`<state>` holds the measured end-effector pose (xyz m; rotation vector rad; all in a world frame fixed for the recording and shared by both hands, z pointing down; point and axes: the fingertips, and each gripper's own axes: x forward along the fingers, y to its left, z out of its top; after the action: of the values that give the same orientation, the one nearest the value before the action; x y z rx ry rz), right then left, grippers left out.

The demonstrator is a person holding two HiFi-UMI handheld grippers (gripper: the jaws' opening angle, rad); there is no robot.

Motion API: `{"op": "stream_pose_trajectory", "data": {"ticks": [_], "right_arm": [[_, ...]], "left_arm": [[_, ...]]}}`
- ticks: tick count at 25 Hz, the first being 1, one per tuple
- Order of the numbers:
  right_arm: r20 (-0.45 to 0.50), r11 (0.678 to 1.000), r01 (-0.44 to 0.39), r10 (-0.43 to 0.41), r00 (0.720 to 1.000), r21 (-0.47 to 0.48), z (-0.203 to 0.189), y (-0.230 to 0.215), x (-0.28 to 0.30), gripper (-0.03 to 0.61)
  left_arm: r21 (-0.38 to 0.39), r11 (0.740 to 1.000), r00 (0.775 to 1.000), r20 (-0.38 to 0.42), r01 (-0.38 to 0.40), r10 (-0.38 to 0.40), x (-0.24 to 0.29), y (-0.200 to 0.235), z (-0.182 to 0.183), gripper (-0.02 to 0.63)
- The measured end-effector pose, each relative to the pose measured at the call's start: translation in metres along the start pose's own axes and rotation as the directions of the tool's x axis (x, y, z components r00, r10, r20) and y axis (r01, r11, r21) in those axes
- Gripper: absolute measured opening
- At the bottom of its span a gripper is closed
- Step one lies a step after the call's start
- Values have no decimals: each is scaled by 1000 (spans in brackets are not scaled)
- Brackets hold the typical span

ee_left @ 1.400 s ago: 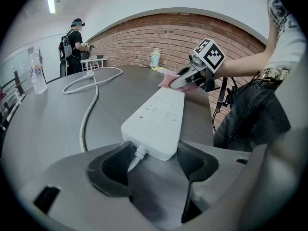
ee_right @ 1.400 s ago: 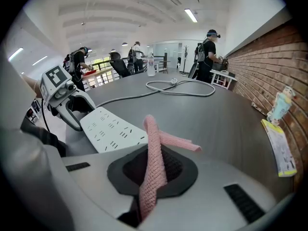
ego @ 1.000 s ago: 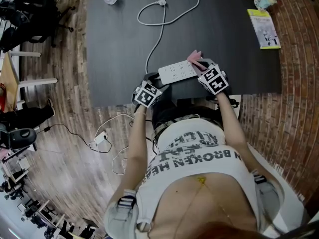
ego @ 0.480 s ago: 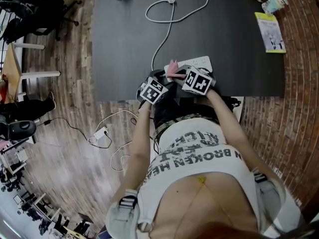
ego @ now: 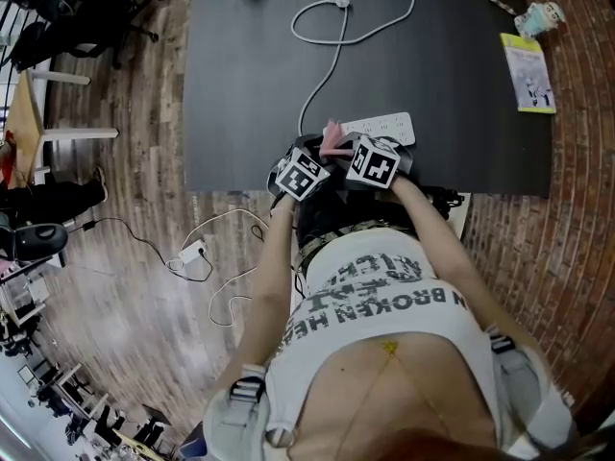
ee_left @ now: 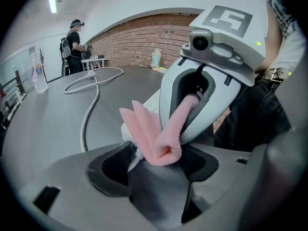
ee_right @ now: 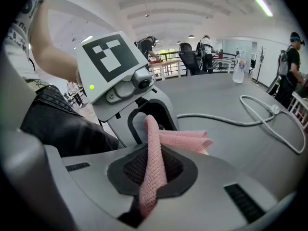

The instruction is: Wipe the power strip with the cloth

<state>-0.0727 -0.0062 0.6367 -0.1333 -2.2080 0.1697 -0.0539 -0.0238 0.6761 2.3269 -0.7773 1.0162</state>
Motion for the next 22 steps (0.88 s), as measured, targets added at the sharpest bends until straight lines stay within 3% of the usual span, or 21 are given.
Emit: {"op": "stream_pose_trajectory", "data": {"ticks": [7, 14, 22], "right_arm": [[11, 999, 18, -18, 1000, 28, 0, -1, 1, 17], [9, 998, 67, -67, 998, 15, -3, -3, 0, 17], [20, 990, 115, -117, 993, 76, -14, -13, -12, 15]], "left_arm": [[13, 1000, 1000, 22, 2, -3, 3, 2, 1, 285], [1, 1000, 1000, -4, -9, 9, -5, 3, 3, 285], [0, 1000, 1000, -7, -11, 11, -6, 3, 3, 285]]}}
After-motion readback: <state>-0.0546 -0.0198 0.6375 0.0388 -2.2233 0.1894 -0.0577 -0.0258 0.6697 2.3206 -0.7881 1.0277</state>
